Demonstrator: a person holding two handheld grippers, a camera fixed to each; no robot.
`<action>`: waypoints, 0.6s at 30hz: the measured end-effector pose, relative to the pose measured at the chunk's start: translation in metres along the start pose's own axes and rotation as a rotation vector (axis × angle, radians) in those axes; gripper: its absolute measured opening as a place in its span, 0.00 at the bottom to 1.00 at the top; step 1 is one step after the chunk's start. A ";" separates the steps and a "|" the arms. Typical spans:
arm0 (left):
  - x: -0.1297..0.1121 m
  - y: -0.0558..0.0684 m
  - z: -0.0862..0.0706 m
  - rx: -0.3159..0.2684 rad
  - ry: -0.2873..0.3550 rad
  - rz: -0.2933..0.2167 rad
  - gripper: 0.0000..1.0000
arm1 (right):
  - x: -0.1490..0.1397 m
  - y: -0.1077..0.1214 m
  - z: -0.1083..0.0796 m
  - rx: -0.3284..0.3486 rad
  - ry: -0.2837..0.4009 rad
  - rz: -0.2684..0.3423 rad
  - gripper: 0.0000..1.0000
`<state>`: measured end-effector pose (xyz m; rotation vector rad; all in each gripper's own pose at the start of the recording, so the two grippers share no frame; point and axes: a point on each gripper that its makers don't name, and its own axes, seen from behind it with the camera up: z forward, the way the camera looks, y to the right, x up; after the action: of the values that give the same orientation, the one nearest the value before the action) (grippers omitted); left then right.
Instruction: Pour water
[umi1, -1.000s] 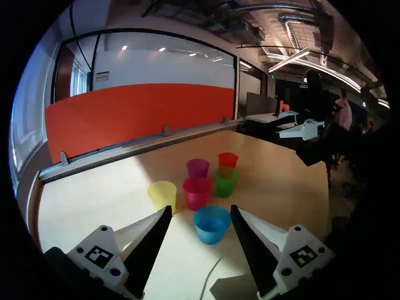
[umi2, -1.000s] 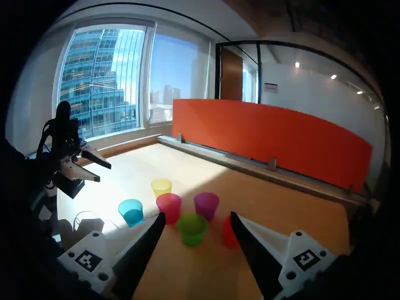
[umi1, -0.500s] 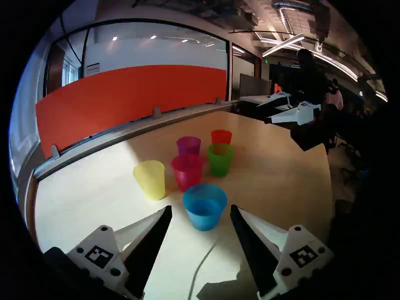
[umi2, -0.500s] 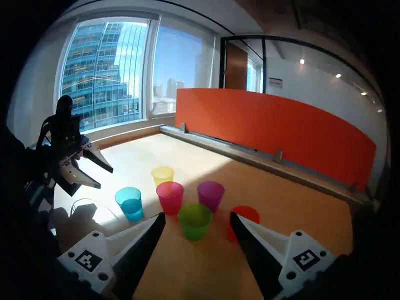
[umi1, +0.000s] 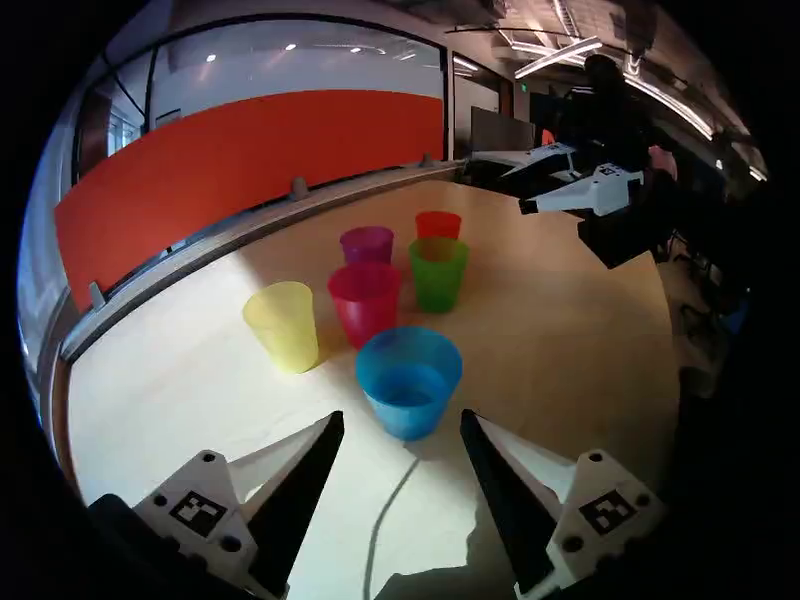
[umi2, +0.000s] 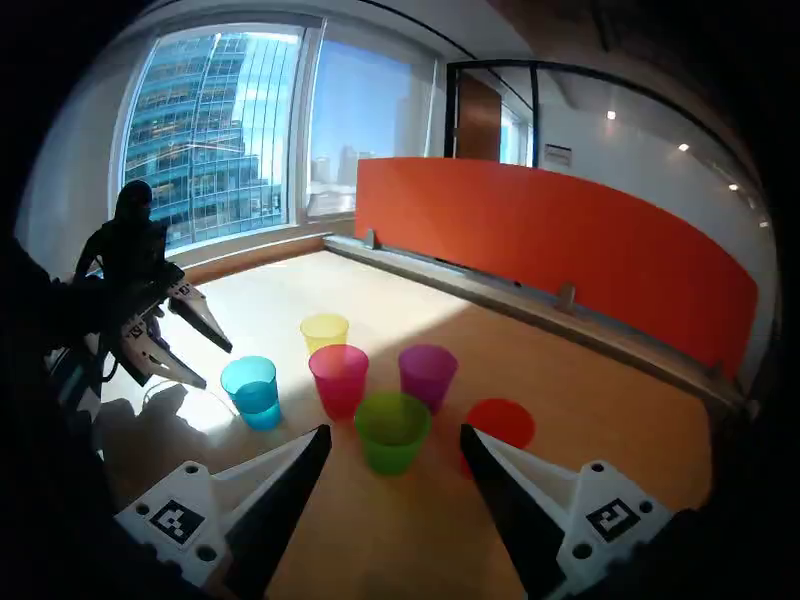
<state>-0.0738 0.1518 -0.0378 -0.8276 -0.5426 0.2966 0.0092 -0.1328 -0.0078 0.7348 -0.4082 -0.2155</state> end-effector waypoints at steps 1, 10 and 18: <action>-0.001 0.000 0.002 -0.004 -0.007 0.002 0.86 | -0.001 0.000 0.002 0.002 -0.002 0.001 1.00; -0.005 0.000 0.023 -0.034 -0.067 0.009 0.86 | -0.006 -0.001 0.018 0.017 -0.020 -0.002 1.00; -0.004 0.003 0.038 -0.058 -0.086 0.009 0.86 | -0.008 -0.002 0.031 0.031 -0.032 -0.003 1.00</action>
<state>-0.0985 0.1751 -0.0200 -0.8762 -0.6304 0.3274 -0.0116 -0.1505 0.0098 0.7628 -0.4420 -0.2241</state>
